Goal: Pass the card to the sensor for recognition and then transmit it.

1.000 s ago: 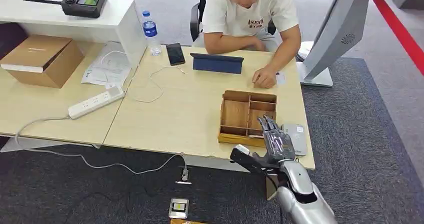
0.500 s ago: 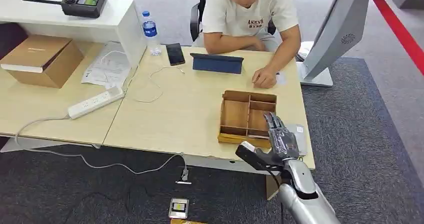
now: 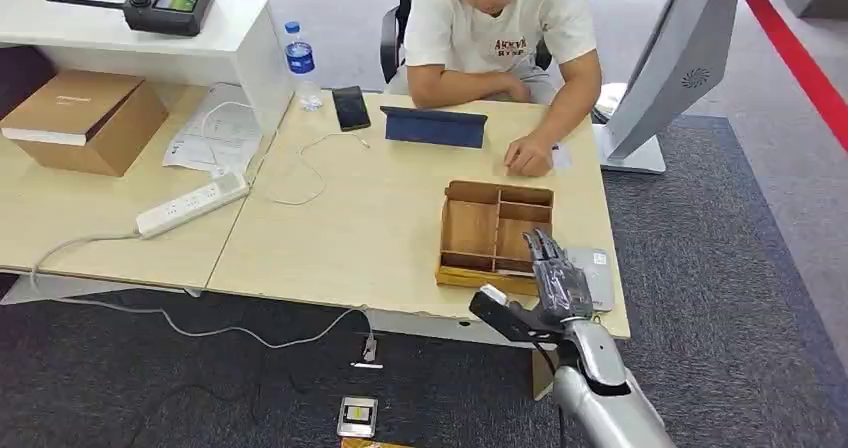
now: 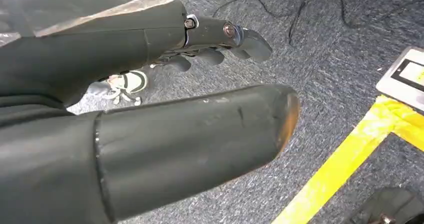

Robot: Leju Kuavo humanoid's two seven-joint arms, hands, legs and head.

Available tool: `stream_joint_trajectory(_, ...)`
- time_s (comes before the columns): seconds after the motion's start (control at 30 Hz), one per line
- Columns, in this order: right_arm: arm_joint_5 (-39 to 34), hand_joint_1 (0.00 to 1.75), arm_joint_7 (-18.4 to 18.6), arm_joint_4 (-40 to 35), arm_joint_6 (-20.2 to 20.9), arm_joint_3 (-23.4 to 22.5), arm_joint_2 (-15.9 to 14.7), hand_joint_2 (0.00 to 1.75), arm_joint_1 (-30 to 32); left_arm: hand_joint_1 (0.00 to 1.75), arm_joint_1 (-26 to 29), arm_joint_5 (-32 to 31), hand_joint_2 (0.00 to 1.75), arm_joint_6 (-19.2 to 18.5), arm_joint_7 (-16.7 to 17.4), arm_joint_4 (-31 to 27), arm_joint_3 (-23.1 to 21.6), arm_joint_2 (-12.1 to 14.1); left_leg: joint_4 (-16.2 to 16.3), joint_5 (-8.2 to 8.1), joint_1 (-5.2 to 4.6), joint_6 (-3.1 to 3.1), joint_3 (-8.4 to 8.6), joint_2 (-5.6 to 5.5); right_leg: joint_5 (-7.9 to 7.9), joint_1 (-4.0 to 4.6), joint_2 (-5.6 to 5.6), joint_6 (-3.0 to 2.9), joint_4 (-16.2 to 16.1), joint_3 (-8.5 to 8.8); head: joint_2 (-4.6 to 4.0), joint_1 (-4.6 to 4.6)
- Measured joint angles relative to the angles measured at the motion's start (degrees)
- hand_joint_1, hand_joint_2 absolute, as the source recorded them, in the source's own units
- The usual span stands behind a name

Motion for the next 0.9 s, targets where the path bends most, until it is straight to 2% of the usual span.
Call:
stream_joint_trajectory(0.43, -0.9, 0.0, -0.8, 0.5, -0.5, 0.0, 1.6, 1.75, -1.1, 0.0, 0.0, -0.6, 0.0, 0.0, 0.0, 0.0, 0.0, 0.0, 0.0, 0.0, 0.0, 0.0, -0.01, 0.01, -0.01, 0.01, -0.01, 0.0, 0.0, -0.01, -0.02, 0.0)
stream_joint_trajectory(0.9, -1.4, 0.0, -0.4, -0.4, -0.7, -0.5, 1.2, 1.75, -1.5, 0.0, 0.0, -0.5, 0.0, 0.0, -0.1, 0.0, 0.0, 0.0, 0.0, 0.0, 0.0, 0.0, 0.0, 0.01, -0.01, 0.0, 0.0, 0.0, 0.0, -0.01, 0.0, 0.0)
